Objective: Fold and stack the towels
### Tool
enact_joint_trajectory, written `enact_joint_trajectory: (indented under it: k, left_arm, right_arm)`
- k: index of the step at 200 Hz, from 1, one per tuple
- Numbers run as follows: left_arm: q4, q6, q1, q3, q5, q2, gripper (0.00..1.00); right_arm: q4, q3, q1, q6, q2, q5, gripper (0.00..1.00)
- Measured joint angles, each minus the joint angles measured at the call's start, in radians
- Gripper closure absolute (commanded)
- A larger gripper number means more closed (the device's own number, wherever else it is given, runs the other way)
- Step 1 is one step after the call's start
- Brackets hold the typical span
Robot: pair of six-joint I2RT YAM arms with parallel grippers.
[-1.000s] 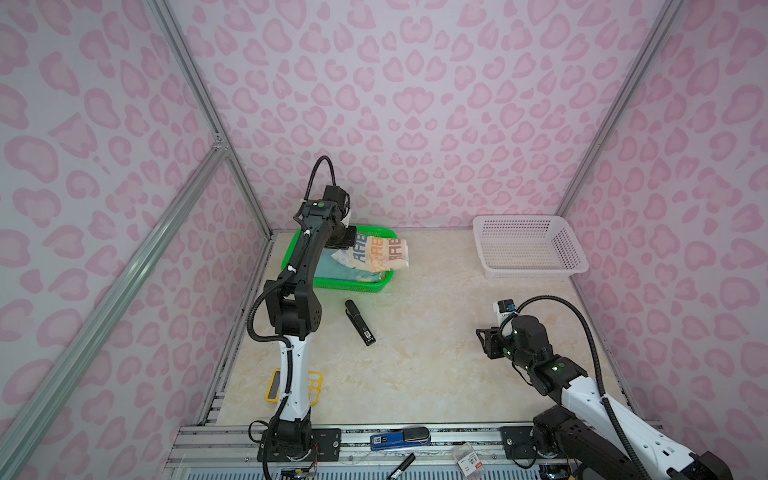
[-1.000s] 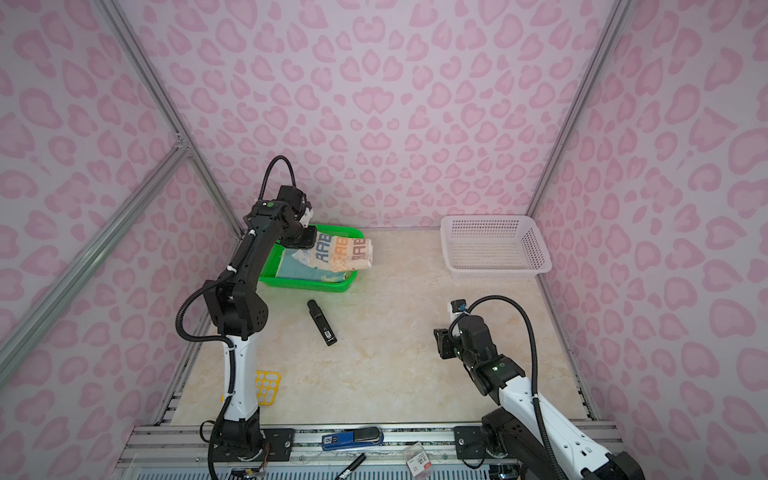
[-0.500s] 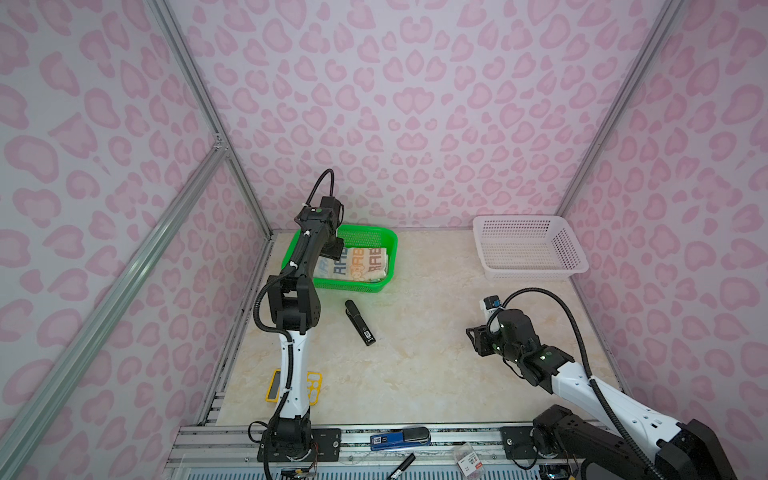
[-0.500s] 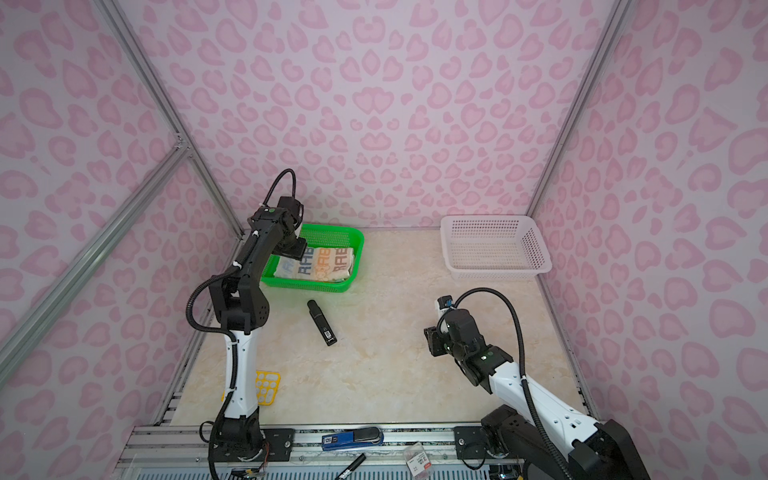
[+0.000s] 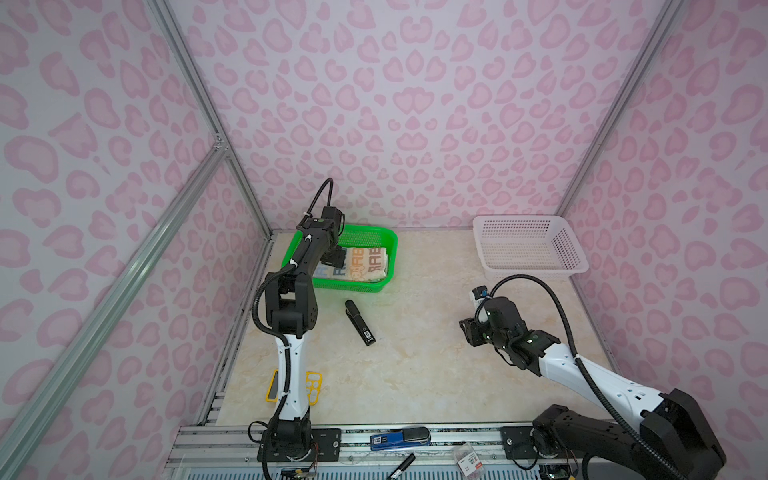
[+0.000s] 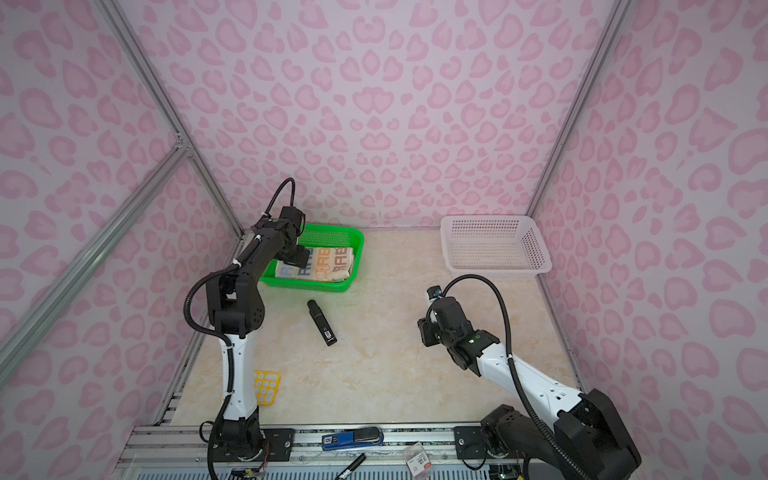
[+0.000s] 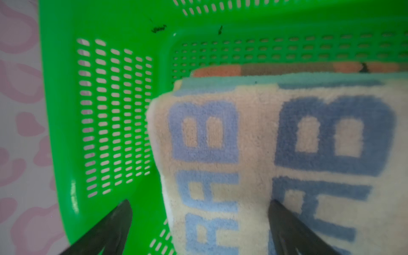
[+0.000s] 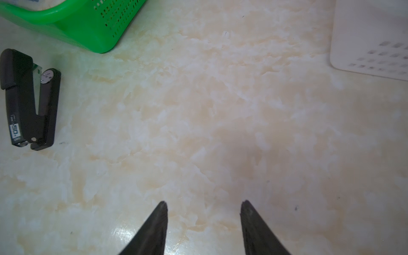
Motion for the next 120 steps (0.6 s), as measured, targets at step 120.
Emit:
enact_joint_trajectory:
  k: [120]
  left_arm:
    - [0.365,-0.037,-0.003,-0.338,0.08,-0.425,0.02]
  right_arm:
    - [-0.076,0.074,0.0,-0.044,0.097,0.042,0.44]
